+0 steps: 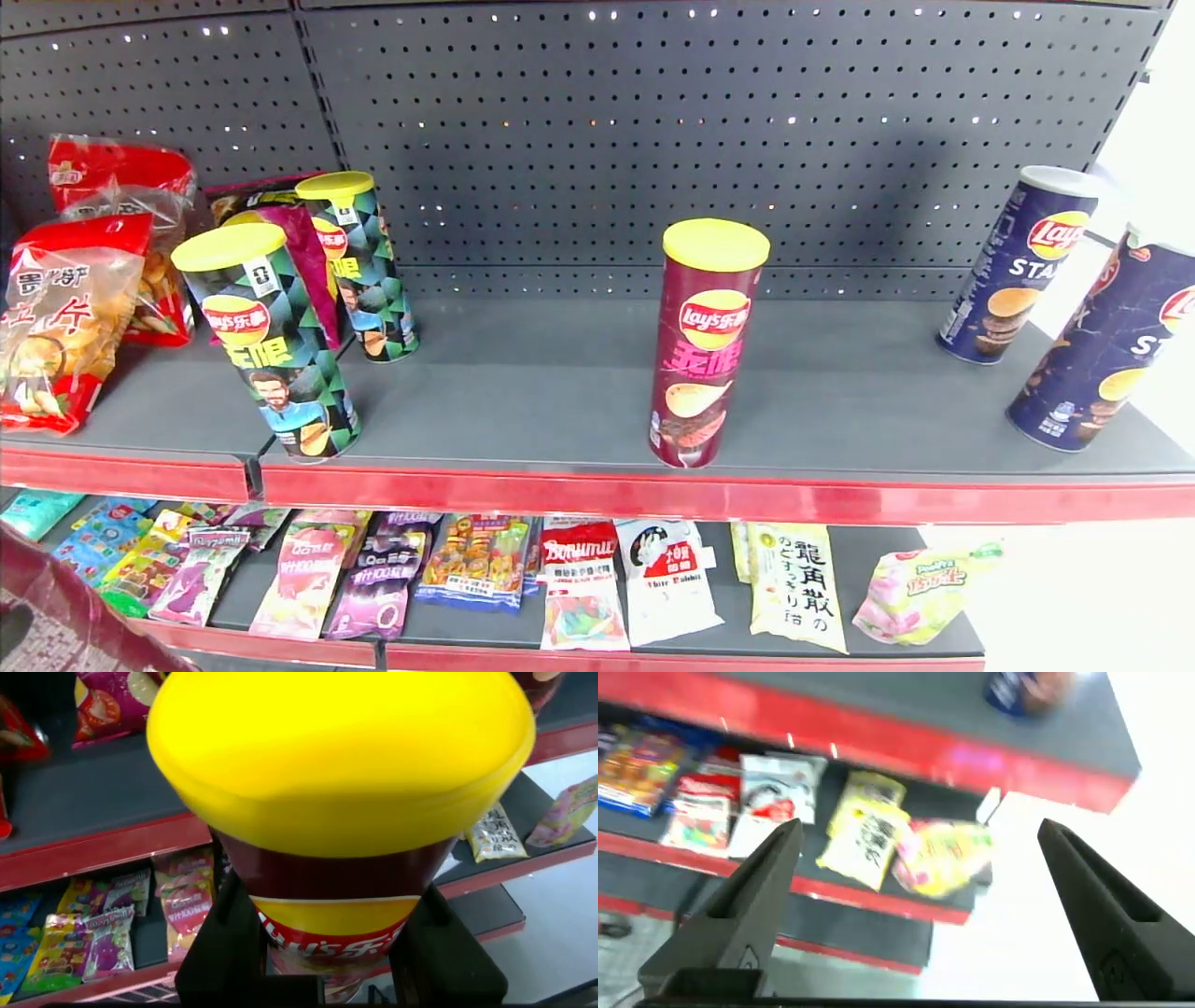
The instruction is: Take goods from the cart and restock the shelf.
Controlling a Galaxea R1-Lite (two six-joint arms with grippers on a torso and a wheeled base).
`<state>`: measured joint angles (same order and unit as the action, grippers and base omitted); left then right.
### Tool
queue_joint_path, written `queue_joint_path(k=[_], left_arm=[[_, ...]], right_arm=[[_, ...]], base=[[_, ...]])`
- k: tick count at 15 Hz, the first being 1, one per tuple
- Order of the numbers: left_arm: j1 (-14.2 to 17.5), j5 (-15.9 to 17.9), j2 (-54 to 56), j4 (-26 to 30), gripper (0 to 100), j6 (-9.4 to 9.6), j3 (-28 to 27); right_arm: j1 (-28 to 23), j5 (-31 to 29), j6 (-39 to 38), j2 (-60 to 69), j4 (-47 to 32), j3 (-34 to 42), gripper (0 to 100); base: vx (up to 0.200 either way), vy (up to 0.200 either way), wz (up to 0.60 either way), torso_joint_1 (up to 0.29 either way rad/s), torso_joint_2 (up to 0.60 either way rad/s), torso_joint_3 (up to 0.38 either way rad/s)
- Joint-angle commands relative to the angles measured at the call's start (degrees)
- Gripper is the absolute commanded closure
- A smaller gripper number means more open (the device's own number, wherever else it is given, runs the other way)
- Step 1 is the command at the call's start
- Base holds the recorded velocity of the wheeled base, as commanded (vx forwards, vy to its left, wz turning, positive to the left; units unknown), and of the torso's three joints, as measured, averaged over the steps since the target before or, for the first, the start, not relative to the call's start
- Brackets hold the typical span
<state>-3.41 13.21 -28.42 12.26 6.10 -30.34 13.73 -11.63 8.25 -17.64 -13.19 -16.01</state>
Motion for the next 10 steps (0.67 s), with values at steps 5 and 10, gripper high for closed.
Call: queue_joint_path(k=[5, 10], left_arm=[[0.16, -0.56, -1.64, -0.31, 100, 1.73, -1.47], [0.16, 0.76, 0.03, -0.22, 100, 1.46, -1.03]], right_arm=[[-2.21, -0.67, -2.72, 12.01, 7.21, 11.52, 0], [-2.13, 2.14, -2.54, 12.10, 9.76, 12.75, 0]], base=[[0.000, 0.000, 0.00, 0.000, 0.00, 0.000], [0.000, 0.000, 0.00, 0.000, 0.00, 0.000]])
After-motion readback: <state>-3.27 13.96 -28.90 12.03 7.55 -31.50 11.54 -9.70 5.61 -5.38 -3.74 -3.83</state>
